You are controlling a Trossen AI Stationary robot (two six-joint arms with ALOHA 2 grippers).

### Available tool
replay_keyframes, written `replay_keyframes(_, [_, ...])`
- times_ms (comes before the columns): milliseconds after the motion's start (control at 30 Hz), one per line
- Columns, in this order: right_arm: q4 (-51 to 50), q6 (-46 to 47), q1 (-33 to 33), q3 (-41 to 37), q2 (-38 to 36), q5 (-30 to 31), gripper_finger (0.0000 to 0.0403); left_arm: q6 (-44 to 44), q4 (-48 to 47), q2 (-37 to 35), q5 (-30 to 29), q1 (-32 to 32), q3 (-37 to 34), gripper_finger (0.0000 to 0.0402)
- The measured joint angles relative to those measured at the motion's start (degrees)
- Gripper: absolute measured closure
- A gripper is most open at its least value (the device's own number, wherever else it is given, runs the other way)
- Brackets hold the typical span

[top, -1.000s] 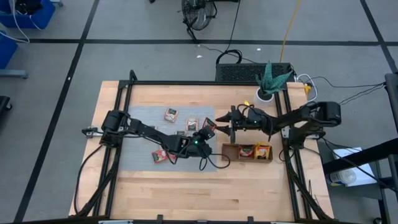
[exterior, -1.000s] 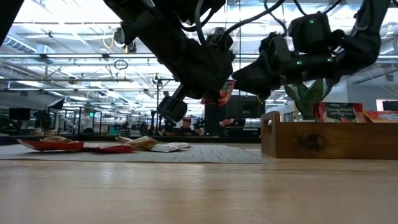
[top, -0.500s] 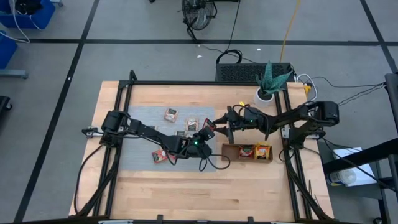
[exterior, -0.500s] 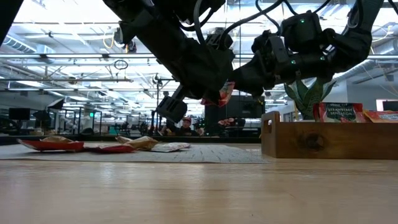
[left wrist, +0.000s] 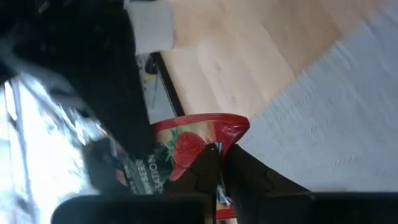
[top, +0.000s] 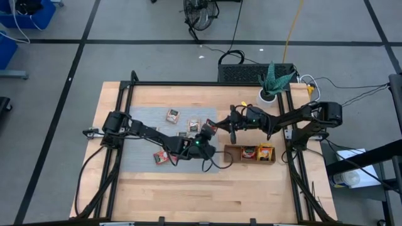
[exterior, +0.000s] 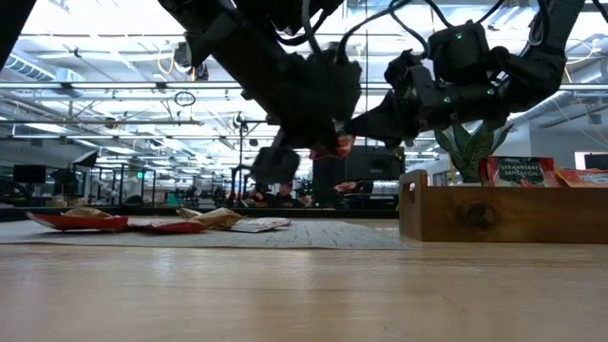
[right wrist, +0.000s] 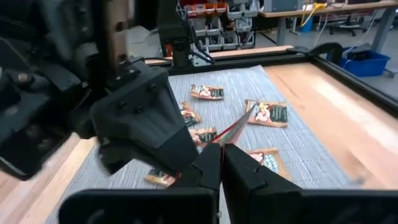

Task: Pick & Place Tea
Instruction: Put the red tea bag into the middle section of the wooden organizer

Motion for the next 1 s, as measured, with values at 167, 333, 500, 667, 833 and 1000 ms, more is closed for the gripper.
replay_keyframes(167, [0.31,-0.45,-0.02,0.01,-0.03,0.22,0.0403,-16.62,0.30,-0.59,-0.66,-0.01,0.00,0.0326])
replay_keyframes(333, [-0.83,-2.92,-0.02,-0.01,-0.76,3.26,0.0403,-31.08,-1.89,-3.04,0.07,0.72,0.00,0.0229])
replay_keyframes(500, [-7.69,-7.04,1.18,-0.05,-7.83,3.28,0.0403,-46.40,-12.56,-7.88,7.67,1.90,-0.02,0.0143])
replay_keyframes(667, [-22.79,-13.94,7.15,-0.05,-21.05,4.58,0.0403,-54.62,-17.53,-13.38,20.24,4.62,-1.16,0.0104])
replay_keyframes(833, [-45.45,-14.52,19.52,-0.06,-34.49,22.72,0.0403,-54.97,-12.79,-16.74,24.21,7.01,-6.74,0.0102])
replay_keyframes(1000, [-58.30,-5.43,35.66,-0.07,-42.00,37.57,0.0403,-55.34,-2.57,-18.97,24.22,9.40,-13.67,0.0117])
